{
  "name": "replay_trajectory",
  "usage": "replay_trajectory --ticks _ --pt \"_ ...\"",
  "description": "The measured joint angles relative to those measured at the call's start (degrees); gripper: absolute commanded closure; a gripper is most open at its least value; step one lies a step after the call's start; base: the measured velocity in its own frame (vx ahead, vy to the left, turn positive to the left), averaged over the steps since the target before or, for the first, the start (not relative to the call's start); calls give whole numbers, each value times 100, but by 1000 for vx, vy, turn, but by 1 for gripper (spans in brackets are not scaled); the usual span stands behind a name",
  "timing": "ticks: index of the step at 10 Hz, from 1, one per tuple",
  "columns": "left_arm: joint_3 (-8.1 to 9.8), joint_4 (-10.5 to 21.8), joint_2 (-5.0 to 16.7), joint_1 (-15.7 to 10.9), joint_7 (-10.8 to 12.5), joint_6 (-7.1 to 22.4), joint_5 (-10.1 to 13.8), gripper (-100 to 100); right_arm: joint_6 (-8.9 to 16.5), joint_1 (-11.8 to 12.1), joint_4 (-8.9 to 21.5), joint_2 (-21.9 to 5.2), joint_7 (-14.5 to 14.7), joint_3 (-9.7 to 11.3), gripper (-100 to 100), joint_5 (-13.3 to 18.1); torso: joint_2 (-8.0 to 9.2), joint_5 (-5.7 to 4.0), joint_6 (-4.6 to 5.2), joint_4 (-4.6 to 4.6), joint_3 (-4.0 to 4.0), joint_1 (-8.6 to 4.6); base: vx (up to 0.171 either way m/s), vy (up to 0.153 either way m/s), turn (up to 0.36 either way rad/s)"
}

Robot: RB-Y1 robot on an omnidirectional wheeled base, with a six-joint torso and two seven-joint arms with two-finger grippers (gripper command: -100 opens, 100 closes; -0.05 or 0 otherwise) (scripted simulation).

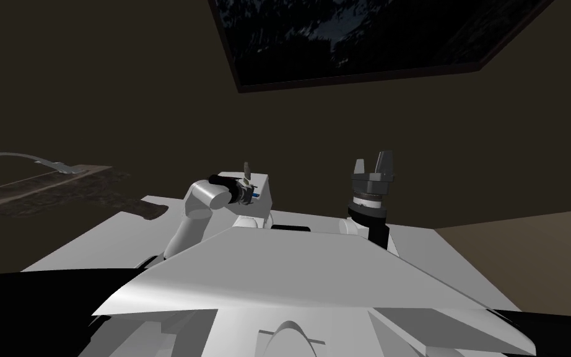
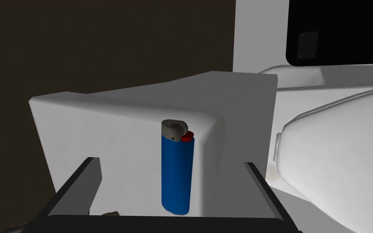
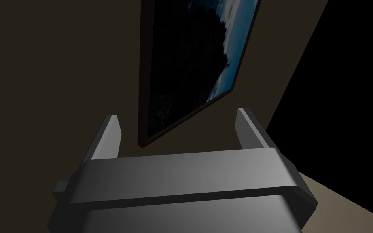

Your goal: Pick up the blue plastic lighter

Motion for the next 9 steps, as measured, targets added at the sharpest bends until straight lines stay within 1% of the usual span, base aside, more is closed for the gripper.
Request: replay_trajectory --ticks 5,6,9 --pt "-28 550 -35 -90 -178 -355 -113 -100 0 0 0 0 0 0 0 0 0 0 -1 1 1 0 -24 -9 -38" --pt "-28 563 -35 -94 -185 -367 -114 100 0 1 0 0 0 0 0 0 -4 0 -2 0 -1 2 0 0 0" --pt "-39 565 -39 -73 -180 -341 -106 100 0 1 0 0 0 0 0 0 -43 -1 13 0 -21 6 -8 -1 10"
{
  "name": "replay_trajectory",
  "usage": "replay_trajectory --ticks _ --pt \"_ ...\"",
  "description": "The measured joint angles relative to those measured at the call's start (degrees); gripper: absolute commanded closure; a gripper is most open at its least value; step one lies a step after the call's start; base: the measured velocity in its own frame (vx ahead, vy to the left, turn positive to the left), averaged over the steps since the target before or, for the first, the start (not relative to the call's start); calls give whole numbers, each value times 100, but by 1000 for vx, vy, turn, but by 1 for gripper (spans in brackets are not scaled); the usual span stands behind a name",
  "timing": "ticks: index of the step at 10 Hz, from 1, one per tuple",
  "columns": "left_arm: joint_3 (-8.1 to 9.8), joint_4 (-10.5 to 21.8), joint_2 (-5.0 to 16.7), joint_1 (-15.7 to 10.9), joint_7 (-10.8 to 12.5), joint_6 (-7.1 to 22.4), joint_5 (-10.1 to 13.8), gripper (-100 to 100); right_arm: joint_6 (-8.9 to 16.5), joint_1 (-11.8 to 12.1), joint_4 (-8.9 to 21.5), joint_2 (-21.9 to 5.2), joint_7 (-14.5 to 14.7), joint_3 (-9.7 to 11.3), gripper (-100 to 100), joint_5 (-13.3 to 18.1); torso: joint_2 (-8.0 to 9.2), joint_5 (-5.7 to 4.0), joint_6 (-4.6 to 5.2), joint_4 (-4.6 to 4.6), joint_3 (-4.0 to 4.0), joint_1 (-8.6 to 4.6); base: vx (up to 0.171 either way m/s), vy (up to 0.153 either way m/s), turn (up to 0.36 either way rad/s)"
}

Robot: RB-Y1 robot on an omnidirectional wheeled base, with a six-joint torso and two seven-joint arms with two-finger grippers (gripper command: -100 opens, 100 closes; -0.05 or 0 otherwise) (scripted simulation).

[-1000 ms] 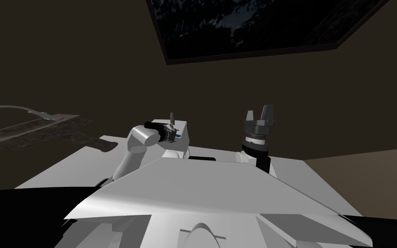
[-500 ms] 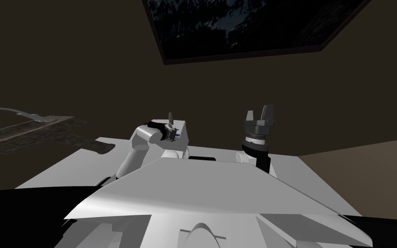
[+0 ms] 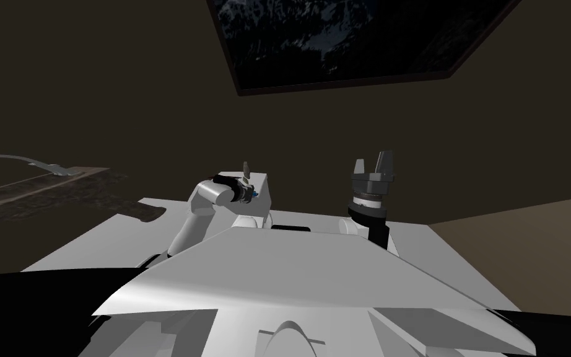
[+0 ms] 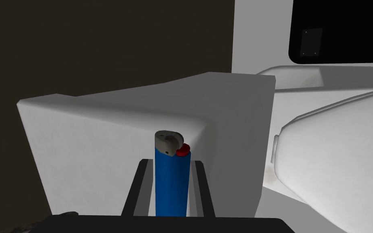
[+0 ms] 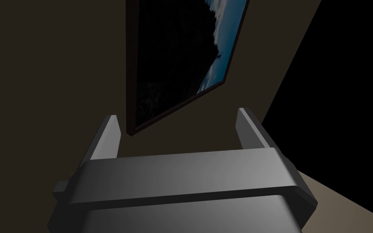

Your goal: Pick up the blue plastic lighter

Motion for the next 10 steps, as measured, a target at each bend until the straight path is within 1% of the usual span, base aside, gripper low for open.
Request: replay_trajectory --ticks 1,2,3,6,9,10 --pt "-1 0 0 1 0 1 0 100 0 0 0 0 0 0 0 0 -7 0 1 -1 -4 1 0 0 0" --pt "-1 0 0 1 0 1 0 0 0 0 0 0 0 0 0 0 -10 0 1 -2 -6 1 0 0 0" --pt "-1 0 0 1 0 1 0 100 0 0 0 0 0 0 0 0 -12 0 1 -3 -7 1 34 7 61" --pt "40 -362 30 60 94 182 73 100 0 1 0 0 0 0 0 0 -28 1 0 -5 -16 8 46 16 54" --pt "62 -746 53 135 215 417 148 100 0 1 0 0 0 0 0 0 -21 1 -2 -5 -13 5 21 7 40" --pt "65 -758 54 140 217 427 152 0 0 0 0 0 0 0 0 0 -18 1 0 -6 -12 3 0 0 0"
